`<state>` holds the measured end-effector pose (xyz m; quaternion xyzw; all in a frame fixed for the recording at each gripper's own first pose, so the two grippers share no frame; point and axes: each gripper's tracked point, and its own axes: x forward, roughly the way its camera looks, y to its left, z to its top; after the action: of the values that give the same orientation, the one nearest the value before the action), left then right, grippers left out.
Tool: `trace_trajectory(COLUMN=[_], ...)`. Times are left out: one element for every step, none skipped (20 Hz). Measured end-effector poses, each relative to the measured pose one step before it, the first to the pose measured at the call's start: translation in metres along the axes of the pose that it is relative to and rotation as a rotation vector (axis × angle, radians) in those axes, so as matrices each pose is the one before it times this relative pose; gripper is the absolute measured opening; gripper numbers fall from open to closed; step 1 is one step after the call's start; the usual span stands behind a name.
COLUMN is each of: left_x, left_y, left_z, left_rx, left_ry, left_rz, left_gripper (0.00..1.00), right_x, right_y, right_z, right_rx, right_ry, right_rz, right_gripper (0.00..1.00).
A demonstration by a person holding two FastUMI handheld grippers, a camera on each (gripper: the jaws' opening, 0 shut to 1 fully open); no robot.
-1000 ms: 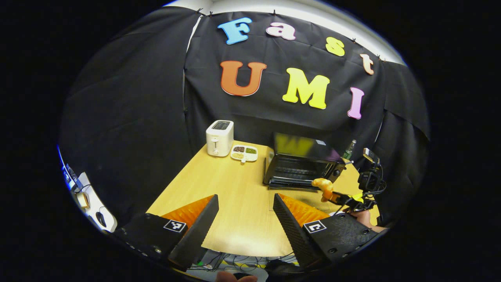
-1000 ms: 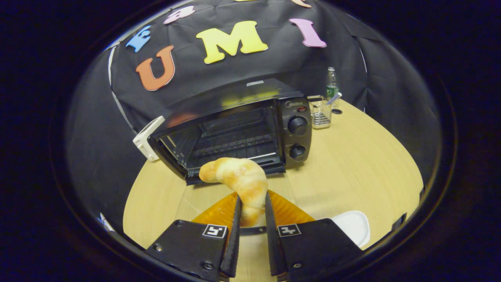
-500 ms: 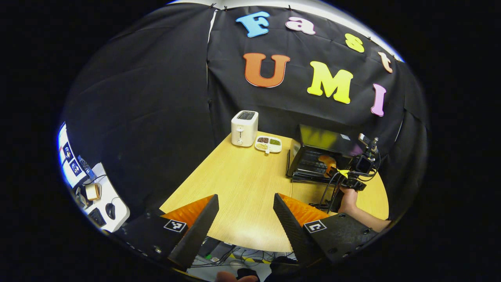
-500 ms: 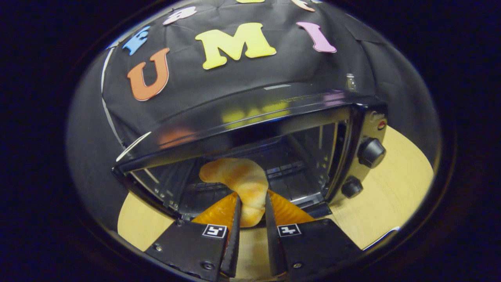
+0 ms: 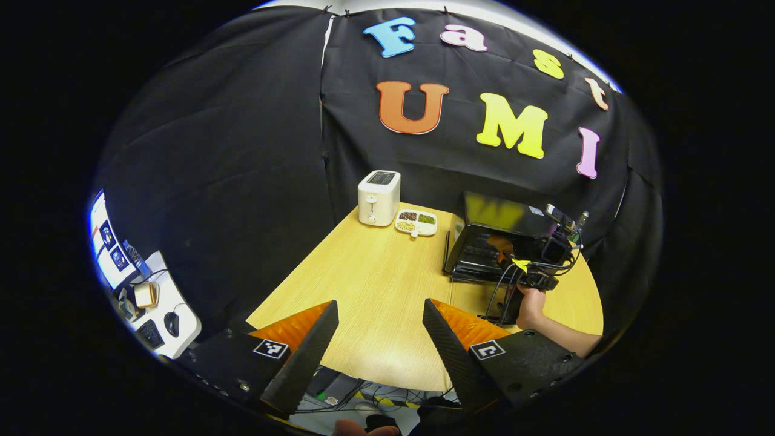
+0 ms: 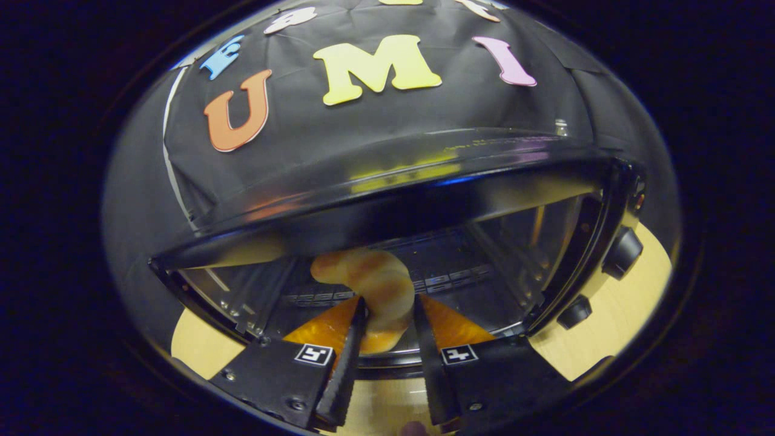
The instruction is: Open the electric oven with the left hand, put the food in, and close the electric oven.
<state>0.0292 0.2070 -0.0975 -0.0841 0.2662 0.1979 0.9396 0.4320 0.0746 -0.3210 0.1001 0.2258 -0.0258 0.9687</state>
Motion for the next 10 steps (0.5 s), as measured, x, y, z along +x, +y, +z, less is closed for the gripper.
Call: trace_trajectory(left_x=[-0.00078, -0.00139, -0.00223, -0.00228, -0.00034, 0.00029, -0.00096, -0.00158, -0.00025, 0.00075], left_y=[-0.00266, -0.00203, -0.00176, -0.00280, -0.00292, -0.00272, -0.00347, -0.00123, -0.00298, -0.00099], left_z=[0.00039, 0.00016, 0.00049, -0.00054, -0.00009, -0.00106, 0.00055, -0.00046, -0.00154, -0.00353], left_rx=[0.00190, 0.00024, -0.00285, -0.00295, -0.00020, 0.00305, 0.00347, 0.00316, 0.00343, 0.00396], left_ry=[-0.00514, -0.00551, -0.00911, -0.00869, -0.01059, -0.00909, -0.01131, -0.00875, -0.00875, -0.00686], left_rz=[-0.00691, -0.00825, -0.01051, -0.01395, -0.01249, -0.01264, -0.01288, -0.01516, -0.01717, -0.01797], left_gripper=[0.93, 0.93, 0.93, 0.93, 0.93, 0.93, 0.93, 0.93, 0.93, 0.93], right_x=[-0.00773, -0.00808, -0.00774, -0.00958, -0.01138, -0.01418, -0.01620, -0.01747, -0.01953, -0.02093], right_y=[0.00035, 0.00012, 0.00039, 0.00141, 0.00092, 0.00048, 0.00061, 0.00071, 0.00010, 0.00126], right_z=[0.00247, 0.00176, -0.00019, 0.00031, -0.00069, 0.00080, 0.00077, 0.00035, -0.00061, 0.00060], right_rx=[-0.01026, -0.01304, -0.01609, -0.01281, -0.01317, -0.01366, -0.01345, -0.01415, -0.01069, -0.01216], right_ry=[-0.01214, -0.00305, -0.00016, 0.00184, 0.00245, -0.00250, -0.00499, -0.00033, 0.00068, -0.00100], right_rz=[0.00226, 0.00096, 0.00290, 0.00620, 0.00554, 0.00619, 0.00532, 0.00651, 0.00408, 0.00818], right_gripper=[0.56, 0.60, 0.64, 0.67, 0.71, 0.74, 0.78, 0.81, 0.85, 0.89])
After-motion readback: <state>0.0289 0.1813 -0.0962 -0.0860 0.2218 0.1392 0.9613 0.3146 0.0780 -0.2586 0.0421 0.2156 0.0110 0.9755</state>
